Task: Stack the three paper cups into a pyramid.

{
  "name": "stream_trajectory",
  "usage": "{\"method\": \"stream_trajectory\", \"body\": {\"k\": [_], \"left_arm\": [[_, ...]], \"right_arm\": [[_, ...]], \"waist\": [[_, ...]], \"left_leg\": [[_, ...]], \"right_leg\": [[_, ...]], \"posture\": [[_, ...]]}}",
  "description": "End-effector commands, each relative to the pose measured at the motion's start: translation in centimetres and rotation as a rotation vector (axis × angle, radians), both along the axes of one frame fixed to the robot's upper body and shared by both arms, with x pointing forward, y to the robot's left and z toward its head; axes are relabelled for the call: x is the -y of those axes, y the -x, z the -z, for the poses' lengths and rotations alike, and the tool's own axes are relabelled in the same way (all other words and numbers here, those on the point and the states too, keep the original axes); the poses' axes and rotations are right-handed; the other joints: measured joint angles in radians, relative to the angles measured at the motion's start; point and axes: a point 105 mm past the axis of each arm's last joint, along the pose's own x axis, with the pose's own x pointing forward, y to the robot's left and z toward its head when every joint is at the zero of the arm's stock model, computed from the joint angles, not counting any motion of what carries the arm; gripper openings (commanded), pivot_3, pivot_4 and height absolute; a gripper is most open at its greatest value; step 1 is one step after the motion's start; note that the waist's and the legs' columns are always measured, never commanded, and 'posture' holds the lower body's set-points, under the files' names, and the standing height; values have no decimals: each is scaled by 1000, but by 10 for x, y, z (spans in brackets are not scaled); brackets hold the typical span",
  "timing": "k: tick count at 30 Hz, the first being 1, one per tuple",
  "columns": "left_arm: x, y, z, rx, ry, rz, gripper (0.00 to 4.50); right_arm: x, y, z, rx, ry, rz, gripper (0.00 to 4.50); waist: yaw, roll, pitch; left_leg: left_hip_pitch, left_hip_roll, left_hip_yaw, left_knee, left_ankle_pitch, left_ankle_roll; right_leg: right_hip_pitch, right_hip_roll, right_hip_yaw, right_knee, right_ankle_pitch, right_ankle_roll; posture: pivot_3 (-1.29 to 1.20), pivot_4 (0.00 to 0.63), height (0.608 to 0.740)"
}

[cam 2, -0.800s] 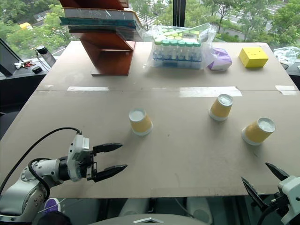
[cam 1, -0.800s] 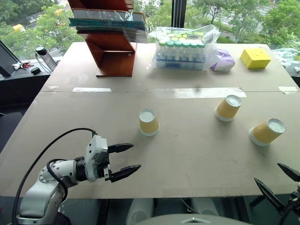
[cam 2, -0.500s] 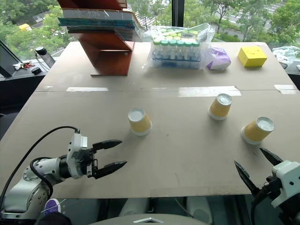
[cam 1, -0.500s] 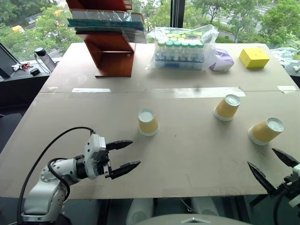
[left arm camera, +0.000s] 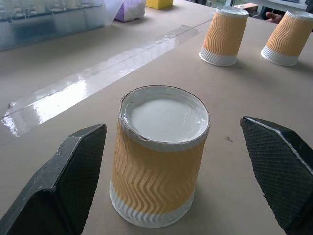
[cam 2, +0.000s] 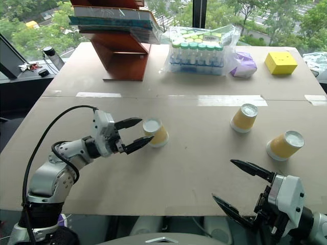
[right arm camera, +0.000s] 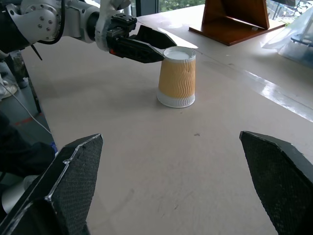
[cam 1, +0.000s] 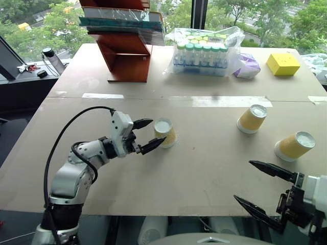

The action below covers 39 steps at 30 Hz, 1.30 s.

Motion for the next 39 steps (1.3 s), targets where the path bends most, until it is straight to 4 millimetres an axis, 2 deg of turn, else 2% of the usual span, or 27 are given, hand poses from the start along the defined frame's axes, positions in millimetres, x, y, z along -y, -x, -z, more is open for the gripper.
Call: {"method": "stream_trajectory", "body": {"k": [1, 12, 13, 15, 16, 17, 18, 27, 33, 39], "left_arm": [[3, -7, 4, 12, -51, 29, 4500], [24, -26, 15, 68, -76, 119, 4500], [24, -27, 16, 71, -76, 124, 4002], [25, -30, 16, 76, -75, 125, 3426], [25, -32, 16, 82, -76, 128, 2957], [25, -33, 15, 86, -75, 131, 2659], [26, -34, 15, 86, -71, 140, 2581], [49, -29, 2, 75, 6, 293, 2581], [70, -30, 9, 68, -18, 398, 2581], [74, -27, 20, 61, -46, 460, 2581]], "right_arm": [[3, 5, -2, 36, 18, 10, 4429], [5, 9, 4, 48, 49, 89, 4429], [4, 9, 4, 50, 51, 94, 4500], [4, 9, 4, 52, 52, 102, 4500], [4, 9, 4, 53, 51, 108, 4500], [3, 9, 4, 53, 52, 113, 4500], [3, 9, 4, 53, 53, 119, 4500], [0, 8, 4, 62, 58, 157, 4500], [-4, 10, 7, 73, 58, 199, 4500], [-9, 14, 8, 83, 41, 232, 4500]], "waist": [[1, 0, 0], [2, 0, 0], [2, 0, 0], [2, 0, 0], [2, 0, 0], [2, 0, 0], [2, 0, 0], [2, 0, 0], [2, 0, 0], [-1, 0, 0]], "left_leg": [[0, 0, 0, 0, 0, 0], [0, 0, 0, 0, 0, 0], [0, 0, 0, 0, 0, 0], [0, 0, 0, 0, 0, 0], [0, 0, 0, 0, 0, 0], [0, 0, 0, 0, 0, 0], [0, 0, 0, 0, 0, 0], [-1, 0, 0, 1, 0, 0], [-1, -2, 0, 1, 0, 0], [-1, -2, 0, 1, 0, 0]], "right_leg": [[0, 0, 0, 0, 0, 0], [0, 0, 1, 0, -1, -1], [0, 0, 0, 0, 0, -1], [0, 0, 0, 0, 0, 0], [0, 0, 0, 0, 0, 0], [0, 0, 0, 0, 0, 0], [0, 0, 0, 0, 0, 0], [0, 0, 0, 0, 0, 0], [0, 1, 0, 1, 0, 0], [0, 1, 0, 2, 0, 0]], "posture": [[0, 150, 740], [0, 150, 740], [0, 150, 740], [0, 150, 740], [0, 150, 740], [0, 150, 740], [0, 150, 740], [0, 150, 740], [0, 150, 740], [0, 150, 740]]}}
